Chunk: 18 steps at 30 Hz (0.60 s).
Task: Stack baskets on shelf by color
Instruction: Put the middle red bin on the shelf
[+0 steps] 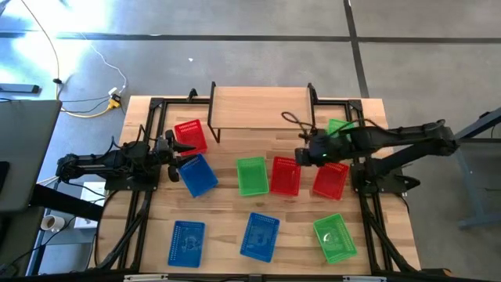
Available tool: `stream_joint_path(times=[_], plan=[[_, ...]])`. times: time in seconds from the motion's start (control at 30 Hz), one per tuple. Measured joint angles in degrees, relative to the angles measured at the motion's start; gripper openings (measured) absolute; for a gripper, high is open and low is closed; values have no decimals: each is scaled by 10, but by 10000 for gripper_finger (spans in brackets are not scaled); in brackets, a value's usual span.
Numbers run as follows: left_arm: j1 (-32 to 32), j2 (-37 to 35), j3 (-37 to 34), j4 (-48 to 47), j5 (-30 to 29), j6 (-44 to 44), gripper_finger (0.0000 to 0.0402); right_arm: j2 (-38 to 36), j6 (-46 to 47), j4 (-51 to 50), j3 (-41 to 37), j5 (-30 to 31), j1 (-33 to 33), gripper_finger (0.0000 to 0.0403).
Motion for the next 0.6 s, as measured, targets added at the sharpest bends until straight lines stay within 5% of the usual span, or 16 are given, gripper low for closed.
stream_joint_path(times=[0.6], plan=[[0,0,0,0,0,-1,133,168,65,-32,-1,-49,0,118]])
